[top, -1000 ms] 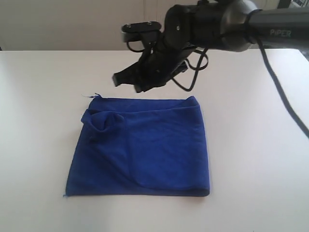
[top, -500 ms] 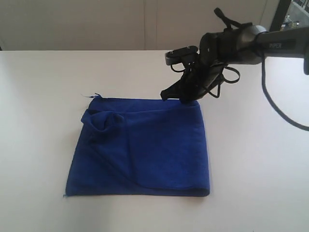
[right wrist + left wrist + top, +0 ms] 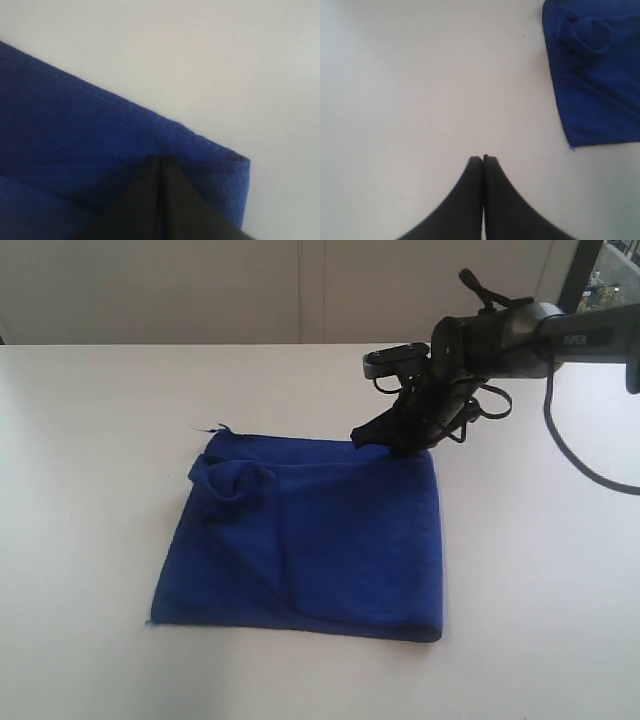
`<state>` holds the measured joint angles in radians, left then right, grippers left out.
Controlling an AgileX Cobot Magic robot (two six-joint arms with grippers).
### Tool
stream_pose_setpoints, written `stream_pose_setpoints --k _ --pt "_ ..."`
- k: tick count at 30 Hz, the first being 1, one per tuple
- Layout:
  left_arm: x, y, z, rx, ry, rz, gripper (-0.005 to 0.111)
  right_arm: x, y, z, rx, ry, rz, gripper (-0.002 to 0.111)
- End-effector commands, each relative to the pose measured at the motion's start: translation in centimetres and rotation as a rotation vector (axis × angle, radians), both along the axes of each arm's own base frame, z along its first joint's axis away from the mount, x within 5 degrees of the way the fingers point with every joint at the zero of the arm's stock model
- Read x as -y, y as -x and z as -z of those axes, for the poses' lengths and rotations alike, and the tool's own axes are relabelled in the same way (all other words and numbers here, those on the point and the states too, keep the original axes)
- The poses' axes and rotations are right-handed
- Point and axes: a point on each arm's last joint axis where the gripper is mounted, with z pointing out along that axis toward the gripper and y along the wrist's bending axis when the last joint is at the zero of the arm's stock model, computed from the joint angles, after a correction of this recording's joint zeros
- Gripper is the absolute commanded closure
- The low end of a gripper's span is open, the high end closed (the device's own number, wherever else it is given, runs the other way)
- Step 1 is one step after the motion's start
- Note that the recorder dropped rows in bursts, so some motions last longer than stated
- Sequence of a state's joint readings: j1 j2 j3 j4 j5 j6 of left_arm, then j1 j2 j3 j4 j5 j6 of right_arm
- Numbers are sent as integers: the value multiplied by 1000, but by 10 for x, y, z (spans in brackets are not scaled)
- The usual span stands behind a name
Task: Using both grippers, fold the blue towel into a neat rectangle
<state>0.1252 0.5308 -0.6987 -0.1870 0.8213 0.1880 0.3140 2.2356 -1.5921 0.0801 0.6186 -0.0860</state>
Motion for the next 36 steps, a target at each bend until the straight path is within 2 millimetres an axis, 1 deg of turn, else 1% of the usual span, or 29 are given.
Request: stream_pose_setpoints --k 1,4,6,9,12,15,22,24,26,29,32,34,36 --pt "1 2 1 -7 12 -5 107 29 10 11 -173 109 67 108" --pt "1 2 1 -7 12 -5 107 39 18 12 -266 189 84 108" --pt "1 2 1 -7 12 -5 107 45 23 10 -282 247 95 108" --pt "1 2 1 -7 12 -5 107 51 34 2 -282 287 93 108" --pt "1 2 1 -7 12 -5 107 56 52 -3 -310 309 82 108" --pt "1 2 1 -7 12 -5 107 62 73 -4 -351 326 73 108" --pt "1 2 1 -7 12 -5 107 72 114 -8 -384 329 77 108" --pt "1 2 1 -7 12 -5 107 75 123 -11 -374 324 82 108" --pt "1 2 1 -7 12 -5 107 75 125 -15 -330 305 82 108" --pt "1 2 1 -7 12 -5 107 72 120 -35 -196 249 86 108" --pt "1 2 1 -7 12 -5 107 60 116 -60 -32 157 70 108" --pt "1 2 1 -7 12 -5 107 42 120 -75 38 109 6 108" --pt "1 2 1 -7 12 -5 107 21 125 -83 55 84 -52 108"
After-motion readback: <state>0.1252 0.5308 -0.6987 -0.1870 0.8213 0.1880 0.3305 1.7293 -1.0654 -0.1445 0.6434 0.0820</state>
